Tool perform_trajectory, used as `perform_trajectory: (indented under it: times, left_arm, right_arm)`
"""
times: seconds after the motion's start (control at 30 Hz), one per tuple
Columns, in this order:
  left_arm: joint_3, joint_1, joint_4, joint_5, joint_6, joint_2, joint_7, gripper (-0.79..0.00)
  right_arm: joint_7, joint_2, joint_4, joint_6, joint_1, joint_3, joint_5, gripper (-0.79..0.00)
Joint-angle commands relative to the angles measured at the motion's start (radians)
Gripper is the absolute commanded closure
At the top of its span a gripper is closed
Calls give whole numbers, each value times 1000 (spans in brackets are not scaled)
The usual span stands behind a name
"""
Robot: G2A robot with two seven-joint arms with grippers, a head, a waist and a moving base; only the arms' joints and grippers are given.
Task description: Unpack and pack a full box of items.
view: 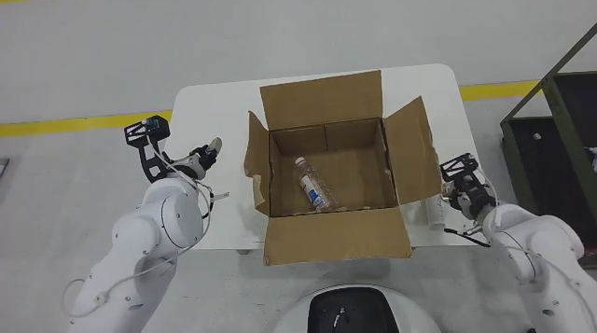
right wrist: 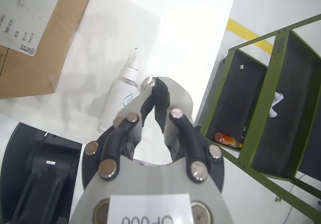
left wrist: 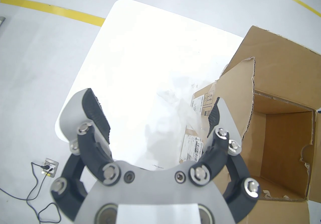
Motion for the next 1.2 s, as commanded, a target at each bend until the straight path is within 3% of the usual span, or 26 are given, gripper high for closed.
perform_trajectory:
  times: [0.0, 0.63, 1.03, 1.17]
  left_arm:
    - [0, 0, 0, 0, 0, 0, 0, -785]
    - [0, 0, 0, 0, 0, 0, 0, -785]
    - [0, 0, 0, 0, 0, 0, 0, -785]
    - [0, 0, 0, 0, 0, 0, 0, -785]
  right_arm:
    - [18, 0, 19, -2, 12, -10, 4, -339]
    - [-55, -6, 122, 78, 2, -25, 181, -372]
    - [-90, -8, 188, 113, 19, -62, 192, -437]
    - [-94, -9, 213, 119, 33, -77, 198, -425]
